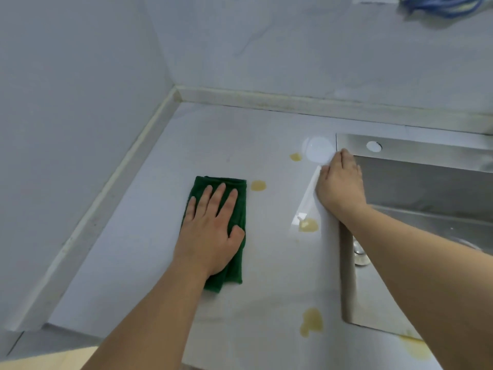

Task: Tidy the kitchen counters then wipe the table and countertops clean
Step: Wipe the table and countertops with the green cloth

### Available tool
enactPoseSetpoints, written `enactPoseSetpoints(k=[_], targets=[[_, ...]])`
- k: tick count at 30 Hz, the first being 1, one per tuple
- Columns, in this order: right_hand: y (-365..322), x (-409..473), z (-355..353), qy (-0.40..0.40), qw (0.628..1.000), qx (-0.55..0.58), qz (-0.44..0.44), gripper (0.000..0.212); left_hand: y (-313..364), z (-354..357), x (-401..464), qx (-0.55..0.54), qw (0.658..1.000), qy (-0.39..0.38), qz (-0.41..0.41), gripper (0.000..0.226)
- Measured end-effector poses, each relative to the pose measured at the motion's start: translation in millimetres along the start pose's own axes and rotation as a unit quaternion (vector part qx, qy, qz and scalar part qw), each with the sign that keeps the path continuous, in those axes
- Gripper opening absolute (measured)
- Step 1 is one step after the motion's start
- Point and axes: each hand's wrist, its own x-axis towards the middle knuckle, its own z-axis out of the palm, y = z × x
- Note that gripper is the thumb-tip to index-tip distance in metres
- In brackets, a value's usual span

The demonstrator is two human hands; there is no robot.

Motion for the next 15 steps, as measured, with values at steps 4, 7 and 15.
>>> enactPoseSetpoints(k=[4,7,15], targets=[[1.1,3.1,3.0,-0.001,1.0,0.008,-0.005,0.056,-0.3,-1.7,26.5,-0.006,1.0,0.004,-0.003,0.08],[3.3,5.7,4.0,0.006,1.0,0.017,-0.006,0.055,-0.6,-3.9,48.2,-0.005,1.0,0.005,-0.004,0.081],[0.7,4.8,4.2,0.004,1.0,-0.002,0.003,0.056,-4.4,-7.8,87.5,-0.004,1.0,0.001,-0.004,0.083]])
